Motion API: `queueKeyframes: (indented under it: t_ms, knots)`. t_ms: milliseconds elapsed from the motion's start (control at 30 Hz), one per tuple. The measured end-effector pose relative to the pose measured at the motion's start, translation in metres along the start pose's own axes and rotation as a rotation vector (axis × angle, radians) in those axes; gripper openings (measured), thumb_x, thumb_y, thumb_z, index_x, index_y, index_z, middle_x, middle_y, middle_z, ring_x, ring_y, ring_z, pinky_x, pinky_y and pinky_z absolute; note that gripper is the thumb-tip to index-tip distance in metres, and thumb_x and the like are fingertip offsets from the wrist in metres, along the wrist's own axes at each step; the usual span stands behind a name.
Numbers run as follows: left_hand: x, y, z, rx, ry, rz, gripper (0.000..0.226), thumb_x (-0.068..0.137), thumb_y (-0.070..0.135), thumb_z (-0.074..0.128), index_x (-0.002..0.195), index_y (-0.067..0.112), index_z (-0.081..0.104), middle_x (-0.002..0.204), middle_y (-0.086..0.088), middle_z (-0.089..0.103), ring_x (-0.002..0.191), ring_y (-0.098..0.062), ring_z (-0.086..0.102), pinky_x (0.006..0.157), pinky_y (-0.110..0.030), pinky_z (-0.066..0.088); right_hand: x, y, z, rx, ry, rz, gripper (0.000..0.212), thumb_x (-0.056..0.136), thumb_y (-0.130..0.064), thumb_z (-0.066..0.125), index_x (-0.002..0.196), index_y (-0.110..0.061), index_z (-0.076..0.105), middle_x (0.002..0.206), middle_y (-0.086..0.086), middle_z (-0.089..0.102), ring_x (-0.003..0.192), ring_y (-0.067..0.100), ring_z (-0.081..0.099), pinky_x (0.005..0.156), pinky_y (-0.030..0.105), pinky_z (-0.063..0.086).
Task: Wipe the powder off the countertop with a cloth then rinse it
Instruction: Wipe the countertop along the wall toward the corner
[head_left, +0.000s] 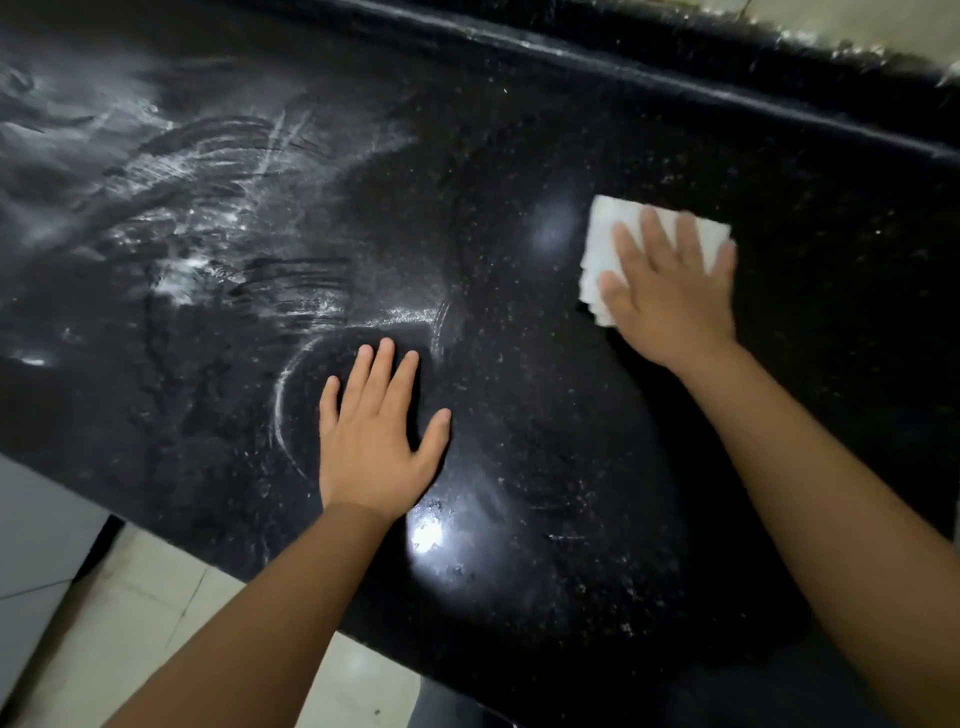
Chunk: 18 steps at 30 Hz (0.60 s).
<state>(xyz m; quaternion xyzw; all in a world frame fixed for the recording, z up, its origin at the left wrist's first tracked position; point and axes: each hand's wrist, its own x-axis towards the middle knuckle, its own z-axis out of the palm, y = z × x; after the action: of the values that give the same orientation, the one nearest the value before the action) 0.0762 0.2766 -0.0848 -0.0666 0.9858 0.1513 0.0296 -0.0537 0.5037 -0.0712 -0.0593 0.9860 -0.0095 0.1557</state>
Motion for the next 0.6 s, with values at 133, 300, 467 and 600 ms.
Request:
queueKeyframes:
  t_ms: [133,300,467,600]
  knots:
    - [-0.001,-0.001,0.001,-0.014,0.003,-0.004,0.076,0.079,0.055,0.011,0.142,0.017,0.032,0.152,-0.002,0.020,0.133,-0.003,-0.001,0.112,-0.032,-0.005,0.001,-0.063,0.008,0.053,0.035,-0.202,0.055,0.098,-0.045,0.023,0.148,-0.031,0.008,0.157,-0.004,-0.003,0.144,0.024,-0.005,0.111,0.057,-0.006]
    - [-0.001,0.000,-0.001,-0.036,0.001,-0.004,0.076,0.078,0.050,0.007,0.141,0.015,0.034,0.152,-0.004,0.022,0.132,-0.002,0.002,0.112,-0.034,-0.001,-0.083,-0.048,0.031,0.015,0.064,-0.529,0.050,0.088,-0.045,0.031,0.130,-0.027,0.053,0.140,0.001,0.048,0.129,0.028,0.045,0.106,0.055,0.023]
    - [-0.001,0.004,-0.004,-0.014,-0.018,-0.007,0.080,0.076,0.051,0.005,0.140,0.013,0.035,0.151,-0.006,0.023,0.140,-0.014,0.010,0.114,-0.038,0.002,-0.037,0.043,0.004,-0.029,-0.025,-0.180,0.052,0.099,-0.043,0.021,0.147,-0.035,0.005,0.157,-0.010,-0.002,0.144,0.016,-0.004,0.112,0.054,-0.003]
    - [-0.001,0.007,-0.005,0.003,-0.042,-0.014,0.074,0.080,0.047,0.008,0.141,0.014,0.032,0.152,-0.005,0.020,0.142,-0.018,0.009,0.114,-0.039,0.001,-0.033,0.094,-0.004,0.091,-0.037,0.157,0.052,0.099,-0.044,0.020,0.148,-0.033,0.006,0.157,-0.009,-0.005,0.144,0.018,-0.008,0.113,0.051,-0.005]
